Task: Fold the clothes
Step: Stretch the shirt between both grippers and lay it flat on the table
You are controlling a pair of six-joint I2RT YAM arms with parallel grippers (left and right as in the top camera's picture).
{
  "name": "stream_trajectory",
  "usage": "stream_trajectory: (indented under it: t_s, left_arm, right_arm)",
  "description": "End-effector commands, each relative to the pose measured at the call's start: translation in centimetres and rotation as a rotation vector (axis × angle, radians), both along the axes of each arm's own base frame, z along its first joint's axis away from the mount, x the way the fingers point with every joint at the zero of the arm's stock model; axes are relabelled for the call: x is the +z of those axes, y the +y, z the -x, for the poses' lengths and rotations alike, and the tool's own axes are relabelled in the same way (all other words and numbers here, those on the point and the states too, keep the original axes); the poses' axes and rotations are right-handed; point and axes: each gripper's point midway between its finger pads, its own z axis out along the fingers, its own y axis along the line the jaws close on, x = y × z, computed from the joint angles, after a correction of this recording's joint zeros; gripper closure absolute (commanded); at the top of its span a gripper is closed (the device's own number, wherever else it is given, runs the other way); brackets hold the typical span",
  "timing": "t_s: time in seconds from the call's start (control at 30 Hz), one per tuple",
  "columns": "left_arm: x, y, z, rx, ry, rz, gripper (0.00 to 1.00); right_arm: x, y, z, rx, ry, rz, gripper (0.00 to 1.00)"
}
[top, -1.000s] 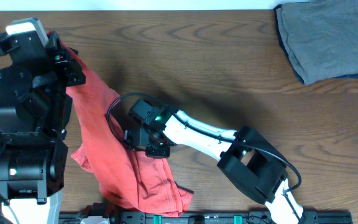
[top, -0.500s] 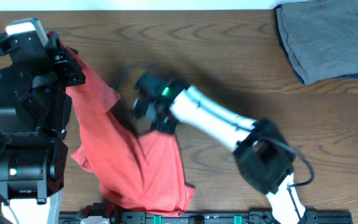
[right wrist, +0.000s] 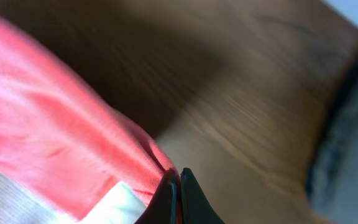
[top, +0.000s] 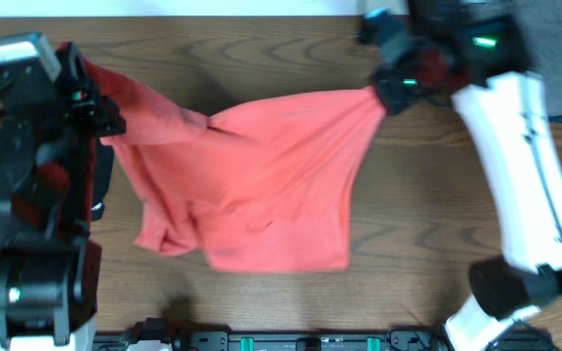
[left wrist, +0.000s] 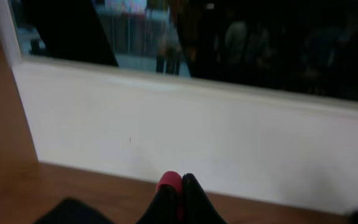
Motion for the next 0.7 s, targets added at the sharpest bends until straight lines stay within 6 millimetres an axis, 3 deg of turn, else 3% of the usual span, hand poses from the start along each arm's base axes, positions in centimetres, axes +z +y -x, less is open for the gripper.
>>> stream_trajectory:
  t_s: [0.0, 0.3, 0.5, 0.67]
  left_arm:
    - [3.1, 0.4, 3.0, 0.018, -0.106, -0.001, 0.94]
    - [7.7, 0.3, 11.9, 0.016, -0.319, 0.011, 0.94]
    - [10.5, 0.3, 18.6, 0.016, -0.472, 0.011, 0.94]
    - [13.0, 1.2, 22.3, 0.071, -0.566, 0.021, 0.94]
  right_arm:
    - [4.6, -3.3, 1.8, -0.111, -0.093, -0.053, 0.99]
    - [12.7, -9.3, 10.2, -0.280, -0.301, -0.110, 0.99]
    - [16.2, -12.3, 14.9, -0.389, -0.456, -0.099, 0.99]
    - [17.8, -13.2, 17.6, -0.432, -0.545, -0.092, 0.99]
